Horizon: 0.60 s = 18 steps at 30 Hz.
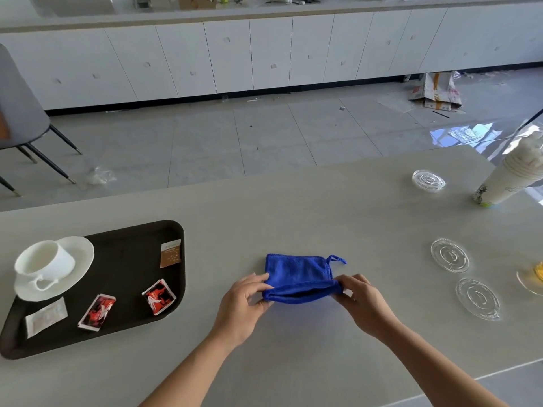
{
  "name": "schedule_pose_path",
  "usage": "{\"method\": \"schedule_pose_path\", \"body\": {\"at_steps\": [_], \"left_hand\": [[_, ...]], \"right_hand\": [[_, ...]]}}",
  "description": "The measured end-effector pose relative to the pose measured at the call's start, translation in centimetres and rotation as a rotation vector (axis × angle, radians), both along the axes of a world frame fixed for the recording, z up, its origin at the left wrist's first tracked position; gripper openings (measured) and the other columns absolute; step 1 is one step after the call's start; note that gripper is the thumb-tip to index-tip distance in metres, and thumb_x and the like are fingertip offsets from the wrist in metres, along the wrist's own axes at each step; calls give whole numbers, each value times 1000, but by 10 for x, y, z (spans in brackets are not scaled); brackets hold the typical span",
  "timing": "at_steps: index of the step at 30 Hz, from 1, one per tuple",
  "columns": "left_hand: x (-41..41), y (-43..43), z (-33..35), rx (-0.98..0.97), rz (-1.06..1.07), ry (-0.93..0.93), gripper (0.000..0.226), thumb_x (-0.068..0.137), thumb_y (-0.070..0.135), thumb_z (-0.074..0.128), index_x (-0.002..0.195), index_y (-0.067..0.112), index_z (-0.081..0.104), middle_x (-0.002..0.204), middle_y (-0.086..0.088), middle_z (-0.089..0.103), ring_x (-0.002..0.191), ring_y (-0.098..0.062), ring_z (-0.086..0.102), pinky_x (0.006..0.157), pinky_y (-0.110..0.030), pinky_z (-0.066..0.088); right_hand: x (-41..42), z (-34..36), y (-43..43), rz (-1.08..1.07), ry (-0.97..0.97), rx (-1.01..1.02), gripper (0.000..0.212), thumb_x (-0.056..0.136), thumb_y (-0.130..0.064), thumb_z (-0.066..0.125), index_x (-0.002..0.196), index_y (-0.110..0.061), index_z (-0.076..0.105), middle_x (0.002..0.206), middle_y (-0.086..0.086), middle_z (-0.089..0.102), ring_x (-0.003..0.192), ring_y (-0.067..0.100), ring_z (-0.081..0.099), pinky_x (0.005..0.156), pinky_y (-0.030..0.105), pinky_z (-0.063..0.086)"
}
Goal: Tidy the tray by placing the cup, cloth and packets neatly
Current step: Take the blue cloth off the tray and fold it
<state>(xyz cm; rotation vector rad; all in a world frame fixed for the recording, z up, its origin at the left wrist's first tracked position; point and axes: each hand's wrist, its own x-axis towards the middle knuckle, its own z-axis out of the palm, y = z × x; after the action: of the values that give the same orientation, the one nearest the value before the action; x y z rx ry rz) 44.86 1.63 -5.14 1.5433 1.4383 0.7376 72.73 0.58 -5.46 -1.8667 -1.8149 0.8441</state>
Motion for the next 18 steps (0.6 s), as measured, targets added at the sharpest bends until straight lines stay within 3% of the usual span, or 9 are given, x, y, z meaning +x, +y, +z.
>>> {"method": "schedule_pose_path", "body": {"at_steps": [3, 7, 11, 18], "left_hand": [[3, 6, -1, -32, 12, -12, 24, 85, 15, 75, 104, 30, 73, 112, 18, 62, 116, 0, 52, 86, -7, 42], [9, 19, -3, -79, 115, -4, 8, 87, 23, 71, 94, 27, 72, 92, 11, 73, 93, -7, 64, 81, -22, 49], [23, 35, -3, -94, 224, 63, 8, 88, 26, 69, 82, 31, 67, 74, 13, 70, 73, -6, 64, 61, -16, 45], [38, 63, -10, -108, 291, 223, 23, 91, 37, 60, 77, 19, 63, 68, 10, 64, 67, -15, 60, 53, -27, 41]], "right_hand": [[-1, 0, 6, -28, 1, -50, 25, 92, -24, 63, 82, -44, 53, 85, -8, 56, 74, 3, 53, 62, 13, 36], [-6, 3, 17, -79, 23, -79, 17, 93, -22, 60, 80, -31, 54, 78, -3, 61, 65, 7, 50, 57, 20, 36], [-15, 2, 30, -194, 68, -135, 17, 93, -21, 57, 79, -13, 53, 66, -2, 55, 54, 14, 41, 49, 27, 33], [-27, -1, 48, -382, 122, -205, 27, 90, -25, 56, 66, -18, 45, 60, -4, 50, 54, 16, 41, 49, 30, 29]]}}
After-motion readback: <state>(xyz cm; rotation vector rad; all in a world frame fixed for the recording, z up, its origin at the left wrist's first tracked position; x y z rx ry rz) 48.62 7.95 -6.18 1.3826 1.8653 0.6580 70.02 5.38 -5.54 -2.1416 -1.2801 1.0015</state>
